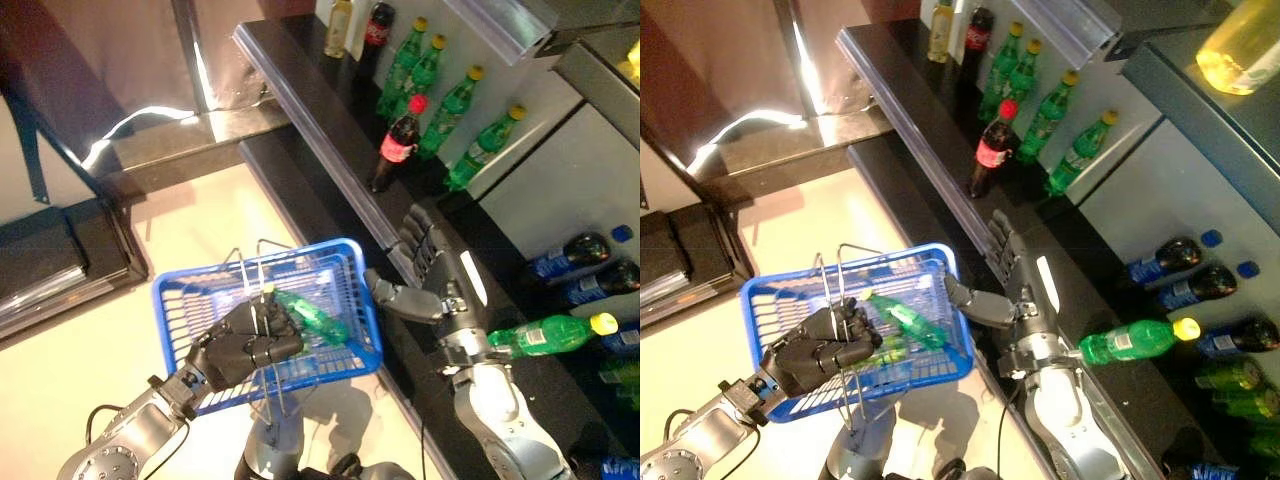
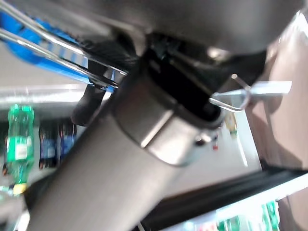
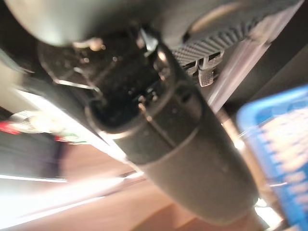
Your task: Pick up the drink and place into the basket.
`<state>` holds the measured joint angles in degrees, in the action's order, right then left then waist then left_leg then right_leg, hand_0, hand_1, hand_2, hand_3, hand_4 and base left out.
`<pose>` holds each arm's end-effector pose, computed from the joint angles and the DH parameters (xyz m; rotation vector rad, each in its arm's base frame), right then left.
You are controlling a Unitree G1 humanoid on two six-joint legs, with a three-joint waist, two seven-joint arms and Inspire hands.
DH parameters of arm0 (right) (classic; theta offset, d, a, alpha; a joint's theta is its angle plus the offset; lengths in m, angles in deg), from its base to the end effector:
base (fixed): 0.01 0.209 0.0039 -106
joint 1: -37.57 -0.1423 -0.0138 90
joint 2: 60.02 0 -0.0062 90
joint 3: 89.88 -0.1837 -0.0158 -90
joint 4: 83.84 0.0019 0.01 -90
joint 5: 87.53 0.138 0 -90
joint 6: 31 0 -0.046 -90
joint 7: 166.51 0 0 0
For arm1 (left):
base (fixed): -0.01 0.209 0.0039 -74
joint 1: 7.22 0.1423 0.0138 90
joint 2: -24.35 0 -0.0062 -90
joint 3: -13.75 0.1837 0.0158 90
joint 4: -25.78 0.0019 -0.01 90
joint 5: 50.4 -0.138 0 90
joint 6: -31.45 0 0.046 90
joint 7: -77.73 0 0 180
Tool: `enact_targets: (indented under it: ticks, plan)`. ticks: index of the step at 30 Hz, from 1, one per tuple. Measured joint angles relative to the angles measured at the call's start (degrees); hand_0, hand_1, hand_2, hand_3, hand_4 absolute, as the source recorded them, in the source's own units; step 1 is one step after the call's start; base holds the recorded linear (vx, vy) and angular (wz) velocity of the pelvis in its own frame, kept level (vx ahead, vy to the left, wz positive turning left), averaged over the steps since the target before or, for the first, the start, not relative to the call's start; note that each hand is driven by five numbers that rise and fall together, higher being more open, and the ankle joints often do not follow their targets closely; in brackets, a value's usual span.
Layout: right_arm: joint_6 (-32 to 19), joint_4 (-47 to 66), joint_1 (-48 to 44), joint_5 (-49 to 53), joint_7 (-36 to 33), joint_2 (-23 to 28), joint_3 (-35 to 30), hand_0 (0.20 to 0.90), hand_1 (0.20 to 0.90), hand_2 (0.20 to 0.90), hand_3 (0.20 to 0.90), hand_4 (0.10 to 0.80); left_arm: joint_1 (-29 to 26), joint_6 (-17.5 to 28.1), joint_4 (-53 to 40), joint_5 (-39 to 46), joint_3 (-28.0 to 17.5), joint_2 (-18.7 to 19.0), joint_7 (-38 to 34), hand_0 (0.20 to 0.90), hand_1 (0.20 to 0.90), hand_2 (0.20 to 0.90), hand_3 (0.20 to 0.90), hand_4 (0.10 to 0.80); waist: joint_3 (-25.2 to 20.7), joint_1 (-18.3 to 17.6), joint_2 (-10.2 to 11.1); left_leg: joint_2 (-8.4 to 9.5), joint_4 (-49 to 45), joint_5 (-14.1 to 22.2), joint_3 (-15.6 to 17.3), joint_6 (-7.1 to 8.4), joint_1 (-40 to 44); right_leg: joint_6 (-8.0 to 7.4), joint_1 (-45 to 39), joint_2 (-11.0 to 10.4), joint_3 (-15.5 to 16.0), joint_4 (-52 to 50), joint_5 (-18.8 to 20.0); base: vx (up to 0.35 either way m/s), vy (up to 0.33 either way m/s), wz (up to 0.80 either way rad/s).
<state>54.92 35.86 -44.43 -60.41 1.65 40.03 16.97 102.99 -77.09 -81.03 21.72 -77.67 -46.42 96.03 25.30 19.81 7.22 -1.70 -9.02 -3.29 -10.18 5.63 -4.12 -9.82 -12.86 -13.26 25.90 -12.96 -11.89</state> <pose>0.1581 -0.1521 0.1057 0.1621 -0.2546 0.2318 0.1339 0.2393 0.0604 -0.7073 0.3050 -0.4316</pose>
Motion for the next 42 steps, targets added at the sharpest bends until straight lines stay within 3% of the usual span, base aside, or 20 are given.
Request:
enact_targets:
  ticks: [4, 7, 11, 15, 18, 21, 26, 33, 39, 42]
  plan:
    - [-2.05, 0.22, 1.14, 11.71, 10.93, -1.13, -0.03, 0.9, 0.9, 0.9, 0.9, 0.8, 0.57, 0.35, 4.93, -0.01, -2.71, -3.48, -2.52, 0.3, 0.3, 0.3, 0.2, 0.1, -0.58, -1.35, -0.08, -0.06, 1.01, 0.47, 2.17, -0.15, 1.23, 0.1, 0.01, -0.7, -2.61, 0.27, 0.08, 0.047, 0.116, -0.24]
    - [-2.2, 0.21, 3.21, 19.39, 17.86, -2.47, -0.13, 0.9, 0.9, 0.9, 0.9, 0.8, 2.46, 1.8, 6.97, -0.24, -4.47, -5.7, -3.01, 0.3, 0.3, 0.3, 0.2, 0.1, -1.35, -2.49, -0.36, 0.0, 1.6, 0.07, 3.43, -0.79, 1.37, -0.44, -0.03, -1.02, -2.89, 0.62, 0.81, 0.007, 0.048, -0.07]
    - [-2.21, -0.16, 6.42, 24.03, 22.84, -3.88, -0.99, 0.9, 0.9, 0.9, 0.9, 0.8, 5.38, 3.1, 8.22, -0.68, -5.45, -7.06, -3.04, 0.3, 0.3, 0.3, 0.2, 0.1, -2.93, -3.54, -0.94, -0.13, 2.65, -0.52, 4.86, -1.18, 2.15, -0.6, 0.06, -1.35, -3.2, 1.22, 1.06, -0.039, 0.019, -0.04]
    - [-2.16, -3.54, 10.2, 26.41, 27.88, -4.04, -3.18, 0.9, 0.9, 0.9, 0.9, 0.8, 7.58, 4.65, 11.14, -1.54, -5.59, -8.29, -3.08, 0.3, 0.3, 0.3, 0.2, 0.1, -6.86, -5.81, -1.02, -0.2, 4.53, -1.14, 6.19, -1.37, 3.2, -0.69, 0.17, -1.37, -4.93, 1.91, 1.28, -0.097, 0.008, -0.11]
    - [-1.11, -8.35, 13.68, 27.55, 32.68, -3.95, -5.54, 0.9, 0.9, 0.9, 0.9, 0.8, 9.28, 7.55, 15.31, -3.55, -4.51, -8.56, -3.08, 0.3, 0.3, 0.3, 0.2, 0.1, -10.61, -8.16, -1.62, -1.28, 7.1, -2.07, 8.38, -1.2, 4.29, -0.58, 1.21, -1.0, -7.18, 3.03, 1.67, -0.198, -0.024, -0.34]
    - [0.95, -16.18, 16.79, 29.32, 36.95, -3.7, -7.05, 0.9, 0.9, 0.9, 0.9, 0.8, 9.87, 10.87, 22.16, -5.45, -3.08, -11.11, -3.61, 0.3, 0.3, 0.3, 0.2, 0.1, -15.18, -11.45, -2.25, -2.53, 10.5, -3.27, 10.97, -0.81, 5.22, -0.13, 2.9, 0.23, -9.86, 4.81, 2.67, -0.217, -0.059, -0.45]
    - [3.94, -27.0, 18.33, 29.06, 41.03, -3.62, -7.06, 0.9, 0.9, 0.9, 0.9, 0.8, 8.77, 14.84, 30.92, -5.6, -0.46, -15.86, -6.93, 0.3, 0.3, 0.3, 0.2, 0.1, -17.88, -15.42, -3.73, -4.11, 13.93, -4.53, 14.39, -0.55, 6.8, 0.31, 4.72, 1.48, -13.04, 6.25, 3.84, -0.231, -0.079, -0.39]
    - [5.37, -43.38, 15.43, 22.59, 42.66, -5.48, -5.0, 0.9, 0.9, 0.9, 0.9, 0.8, 0.56, 19.14, 47.6, -6.35, 2.86, -20.22, -13.67, 0.3, 0.3, 0.3, 0.2, 0.1, -19.4, -20.28, -5.27, -5.67, 13.91, -4.53, 17.36, -0.36, 6.84, 0.72, 6.25, 2.57, -15.66, 7.1, 4.78, -0.241, -0.153, -0.22]
    - [5.48, -51.88, 12.97, 13.13, 39.45, -5.48, -2.92, 0.9, 0.9, 0.9, 0.9, 0.8, -3.13, 23.94, 56.68, -7.38, 2.58, -23.56, -15.86, 0.3, 0.3, 0.3, 0.2, 0.1, -20.43, -21.75, -6.68, -7.95, 13.87, -4.53, 19.32, -0.42, 7.06, 1.78, 8.83, 4.22, -17.2, 5.1, 4.71, -0.216, -0.19, -0.22]
    - [6.03, -54.82, 12.05, 9.73, 38.26, -5.41, -2.67, 0.9, 0.9, 0.9, 0.9, 0.8, -3.83, 24.96, 58.86, -6.48, 2.46, -23.94, -16.17, 0.3, 0.3, 0.3, 0.2, 0.1, -20.55, -21.91, -7.62, -9.8, 13.54, -4.83, 20.22, -0.31, 6.84, 3.22, 10.84, 5.43, -16.64, 2.01, 4.03, -0.221, -0.25, -0.27]
